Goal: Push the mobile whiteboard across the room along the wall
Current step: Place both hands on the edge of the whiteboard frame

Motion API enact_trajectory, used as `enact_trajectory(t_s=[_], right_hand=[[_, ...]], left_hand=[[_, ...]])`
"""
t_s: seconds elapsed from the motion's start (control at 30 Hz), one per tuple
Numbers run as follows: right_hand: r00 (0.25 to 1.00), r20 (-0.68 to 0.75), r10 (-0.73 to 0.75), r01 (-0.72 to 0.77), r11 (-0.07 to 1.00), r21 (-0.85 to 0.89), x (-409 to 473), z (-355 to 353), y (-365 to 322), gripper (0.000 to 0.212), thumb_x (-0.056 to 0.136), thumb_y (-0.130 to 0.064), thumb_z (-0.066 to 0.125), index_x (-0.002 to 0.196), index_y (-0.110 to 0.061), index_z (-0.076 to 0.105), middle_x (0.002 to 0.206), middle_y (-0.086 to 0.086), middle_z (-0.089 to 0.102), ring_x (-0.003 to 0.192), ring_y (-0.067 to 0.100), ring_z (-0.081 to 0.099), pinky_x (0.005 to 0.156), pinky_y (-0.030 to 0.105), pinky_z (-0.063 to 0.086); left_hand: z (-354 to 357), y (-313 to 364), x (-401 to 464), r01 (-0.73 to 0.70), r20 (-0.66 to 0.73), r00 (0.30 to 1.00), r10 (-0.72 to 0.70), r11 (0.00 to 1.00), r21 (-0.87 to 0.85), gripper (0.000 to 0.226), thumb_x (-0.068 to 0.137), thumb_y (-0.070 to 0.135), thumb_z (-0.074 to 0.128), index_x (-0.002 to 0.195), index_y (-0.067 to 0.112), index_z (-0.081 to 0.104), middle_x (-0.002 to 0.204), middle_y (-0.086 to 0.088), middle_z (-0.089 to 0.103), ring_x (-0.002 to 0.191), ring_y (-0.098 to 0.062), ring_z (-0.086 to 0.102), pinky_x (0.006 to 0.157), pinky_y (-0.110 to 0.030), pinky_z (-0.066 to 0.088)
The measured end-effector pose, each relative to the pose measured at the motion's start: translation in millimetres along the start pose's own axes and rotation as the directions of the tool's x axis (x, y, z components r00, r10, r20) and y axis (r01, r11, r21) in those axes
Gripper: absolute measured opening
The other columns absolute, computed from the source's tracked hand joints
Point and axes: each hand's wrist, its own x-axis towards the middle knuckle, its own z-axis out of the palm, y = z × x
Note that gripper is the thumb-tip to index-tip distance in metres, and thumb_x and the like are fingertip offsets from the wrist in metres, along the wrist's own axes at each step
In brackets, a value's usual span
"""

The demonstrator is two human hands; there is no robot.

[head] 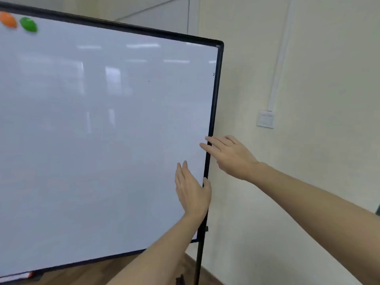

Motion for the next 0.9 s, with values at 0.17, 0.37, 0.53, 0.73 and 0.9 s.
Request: enact_trajectory(t_s=[0.17,0.37,0.53,0.73,0.9], right_hand=[[0.984,-0.05,-0.169,0.159,0.973,-0.17,63,94,82,0.076,0.081,0.007,0.063,0.15,-0.017,0.042,0.158,0.018,0.037,0.143,0.035,0.038,0.115,0.05,0.033],[0.841,-0.255,-0.477,0.387,0.86,-0.334,133,162,160,0.074,0.092,0.013,0.05,0.154,-0.024,0.034,0.16,0.011,0.031,0.148,0.033,0.027,0.118,0.052,0.032],[0.549,-0.578,-0.603,0.461,0.796,-0.393,167,192,162,0.034,0.102,-0.009,0.058,0.133,-0.02,0.064,0.141,0.014,0.058,0.129,0.038,0.054,0.103,0.051,0.051],[0.184,-0.663,-0.726,0.604,0.615,-0.506,203,215,171,0.023,0.102,-0.006,0.055,0.119,-0.012,0.071,0.128,0.014,0.07,0.122,0.039,0.061,0.104,0.052,0.049],[-0.022,-0.77,-0.637,0.657,0.572,-0.492,226,236,169,0.022,0.098,-0.002,0.06,0.109,-0.012,0.076,0.115,0.01,0.077,0.108,0.037,0.07,0.095,0.044,0.058]], left_hand=[[99,-5,94,0.058,-0.156,0.986,-0.061,0.998,-0.027,0.099,0.083,0.029,0.07,0.154,0.015,0.001,0.164,-0.012,-0.004,0.151,-0.029,-0.003,0.118,-0.047,0.018],[185,-5,161,0.154,-0.348,0.926,-0.148,0.988,-0.009,0.126,0.075,0.038,0.077,0.149,0.023,-0.023,0.159,-0.01,-0.031,0.148,-0.031,-0.023,0.117,-0.061,0.002],[220,-14,193,0.224,-0.572,0.804,-0.161,0.974,0.041,0.132,0.069,0.034,0.081,0.15,0.019,-0.023,0.156,-0.004,-0.038,0.148,-0.031,-0.023,0.114,-0.066,-0.002],[239,-17,222,0.306,-0.762,0.629,-0.155,0.95,0.059,0.122,0.07,0.018,0.074,0.152,0.023,-0.017,0.164,-0.008,-0.014,0.15,-0.024,-0.016,0.118,-0.062,0.003],[248,-22,236,0.383,-0.813,0.57,-0.119,0.914,0.136,0.12,0.072,0.003,0.065,0.148,0.03,-0.024,0.163,-0.004,-0.016,0.15,-0.022,-0.018,0.12,-0.057,0.002]])
